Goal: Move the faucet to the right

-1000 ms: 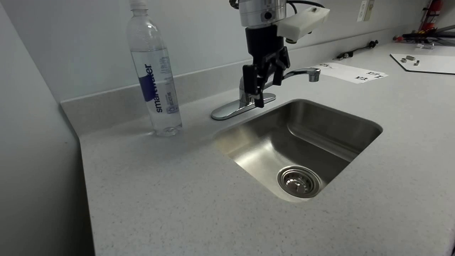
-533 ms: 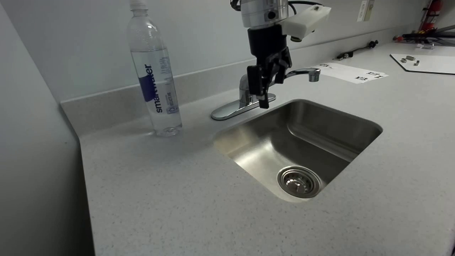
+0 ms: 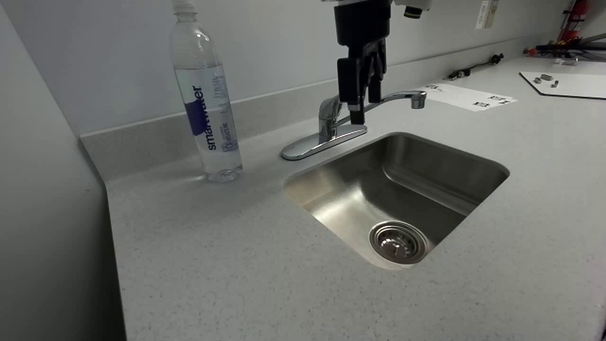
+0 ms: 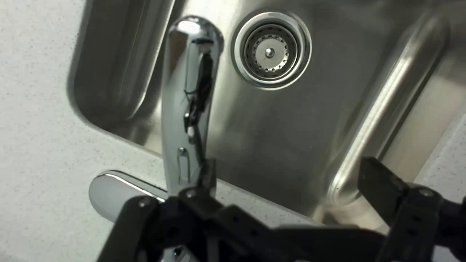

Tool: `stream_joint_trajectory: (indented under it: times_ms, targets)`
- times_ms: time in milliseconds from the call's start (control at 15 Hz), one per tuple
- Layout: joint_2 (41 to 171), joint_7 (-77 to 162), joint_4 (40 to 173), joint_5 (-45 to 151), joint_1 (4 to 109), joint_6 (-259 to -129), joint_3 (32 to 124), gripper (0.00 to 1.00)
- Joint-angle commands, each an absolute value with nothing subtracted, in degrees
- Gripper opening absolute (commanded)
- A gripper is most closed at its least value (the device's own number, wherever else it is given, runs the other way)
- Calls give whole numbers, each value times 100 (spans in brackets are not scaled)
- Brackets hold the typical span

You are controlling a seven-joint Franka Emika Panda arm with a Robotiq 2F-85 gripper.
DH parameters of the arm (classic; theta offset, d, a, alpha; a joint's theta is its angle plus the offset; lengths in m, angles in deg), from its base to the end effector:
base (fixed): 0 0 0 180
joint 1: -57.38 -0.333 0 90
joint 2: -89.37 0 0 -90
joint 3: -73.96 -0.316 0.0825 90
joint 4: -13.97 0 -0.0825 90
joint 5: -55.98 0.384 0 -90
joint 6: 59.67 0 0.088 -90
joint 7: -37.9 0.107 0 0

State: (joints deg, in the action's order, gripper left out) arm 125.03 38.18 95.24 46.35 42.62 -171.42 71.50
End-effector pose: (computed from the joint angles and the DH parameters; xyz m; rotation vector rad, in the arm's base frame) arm 0.6824 0.1940 0.3277 2.9519 0.5343 -0.1035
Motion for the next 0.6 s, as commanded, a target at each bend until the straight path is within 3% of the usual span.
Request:
stream_joint_trajectory:
  times_ms: [0, 533]
  targets:
    - [12069, 3524, 9937, 4572, 4438, -17084, 7042, 100]
    - [11981, 3125, 10144, 4752, 4586, -17267, 6854, 100]
